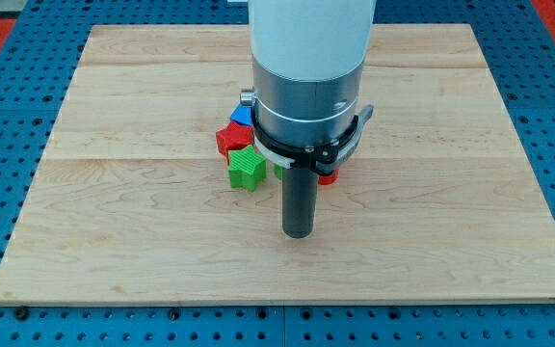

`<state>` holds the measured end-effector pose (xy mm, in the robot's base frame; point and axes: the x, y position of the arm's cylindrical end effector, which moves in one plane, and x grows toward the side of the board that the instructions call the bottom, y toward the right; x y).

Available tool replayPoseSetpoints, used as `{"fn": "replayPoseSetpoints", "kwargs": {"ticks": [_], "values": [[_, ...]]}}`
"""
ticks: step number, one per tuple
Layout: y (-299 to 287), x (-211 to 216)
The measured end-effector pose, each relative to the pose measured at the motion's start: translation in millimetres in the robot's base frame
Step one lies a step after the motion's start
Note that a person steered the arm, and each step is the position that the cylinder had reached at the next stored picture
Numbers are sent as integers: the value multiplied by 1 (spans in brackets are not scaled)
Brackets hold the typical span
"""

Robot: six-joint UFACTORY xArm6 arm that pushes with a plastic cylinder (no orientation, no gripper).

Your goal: Point your arm to the bottom right of the red circle

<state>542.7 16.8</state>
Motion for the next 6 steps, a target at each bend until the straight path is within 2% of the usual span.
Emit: {"fn": "replayPoseSetpoints", "kwargs": {"ticks": [1, 2, 3, 4, 5, 6], "values": [[3, 6], [58, 30], [113, 7], [143, -27], [129, -51], [86, -61]]}}
